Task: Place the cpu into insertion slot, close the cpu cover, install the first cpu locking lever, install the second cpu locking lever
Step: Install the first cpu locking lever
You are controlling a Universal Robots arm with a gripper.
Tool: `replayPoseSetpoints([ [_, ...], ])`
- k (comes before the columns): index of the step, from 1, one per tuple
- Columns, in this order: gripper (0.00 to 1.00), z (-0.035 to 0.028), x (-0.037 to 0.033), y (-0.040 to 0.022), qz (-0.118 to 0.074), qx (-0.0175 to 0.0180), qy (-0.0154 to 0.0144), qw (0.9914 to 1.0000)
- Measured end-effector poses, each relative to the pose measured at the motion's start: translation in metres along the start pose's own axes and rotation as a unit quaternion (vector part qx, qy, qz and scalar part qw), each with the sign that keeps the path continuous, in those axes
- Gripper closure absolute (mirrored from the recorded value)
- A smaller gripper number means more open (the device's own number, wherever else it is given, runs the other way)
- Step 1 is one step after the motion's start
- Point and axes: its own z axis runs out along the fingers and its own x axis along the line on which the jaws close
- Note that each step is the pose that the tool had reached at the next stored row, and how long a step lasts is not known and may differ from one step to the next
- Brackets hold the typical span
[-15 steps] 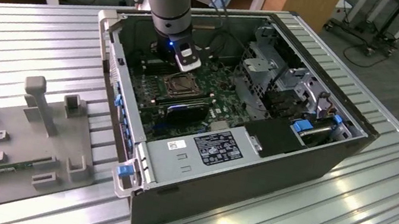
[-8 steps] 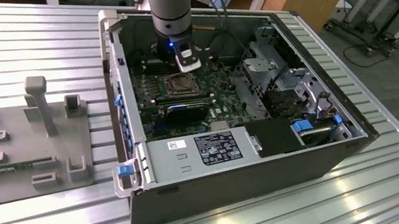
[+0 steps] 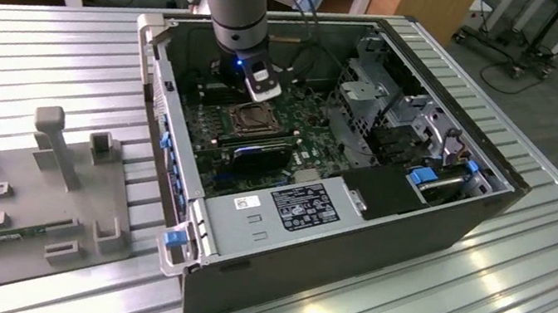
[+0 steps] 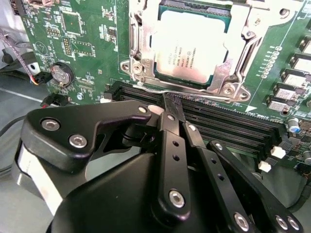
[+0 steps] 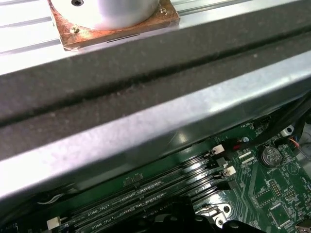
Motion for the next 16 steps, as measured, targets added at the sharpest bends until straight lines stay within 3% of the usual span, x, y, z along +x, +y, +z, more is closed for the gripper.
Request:
replayPoseSetpoints([
  [16, 0.90, 0.0017, -0.0006, -0.0030, 0.000, 0.0002, 0.0000, 1.00000],
])
